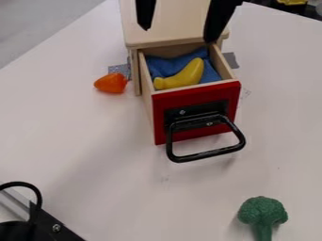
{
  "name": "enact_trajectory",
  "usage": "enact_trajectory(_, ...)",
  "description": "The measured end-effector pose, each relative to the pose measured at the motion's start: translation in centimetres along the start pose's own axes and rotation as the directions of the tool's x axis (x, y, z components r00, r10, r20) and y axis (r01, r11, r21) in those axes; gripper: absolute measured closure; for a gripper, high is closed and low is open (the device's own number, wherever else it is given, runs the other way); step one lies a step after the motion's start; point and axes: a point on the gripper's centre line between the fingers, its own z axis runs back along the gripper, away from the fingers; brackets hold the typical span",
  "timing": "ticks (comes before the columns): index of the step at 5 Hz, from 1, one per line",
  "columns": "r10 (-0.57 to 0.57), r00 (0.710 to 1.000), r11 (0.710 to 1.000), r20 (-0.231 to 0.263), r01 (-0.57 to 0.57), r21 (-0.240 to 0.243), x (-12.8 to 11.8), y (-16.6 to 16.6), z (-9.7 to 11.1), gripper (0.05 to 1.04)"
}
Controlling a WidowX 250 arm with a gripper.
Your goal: Close the drawer
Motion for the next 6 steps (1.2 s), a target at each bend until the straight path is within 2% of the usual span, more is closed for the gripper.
enact_trajectory(1,-0.003,1.000,1.000,-0.019,0.004,0.015,0.0,-0.1,-0.6,0.083)
enact_trajectory(3,-0.025,0.999,0.998,-0.040,0.027,0.049,-1.1,-3.6,-8.1,0.083)
enact_trajectory(4,-0.024,0.999,0.997,-0.046,0.027,0.067,-1.9,-4.1,-10.5,0.083)
enact_trajectory(5,-0.020,0.997,0.994,-0.076,0.028,0.106,-3.0,-4.1,-13.5,0.083)
enact_trajectory(6,0.013,0.990,0.991,-0.140,0.006,0.134,-3.0,-4.4,-16.5,0.083)
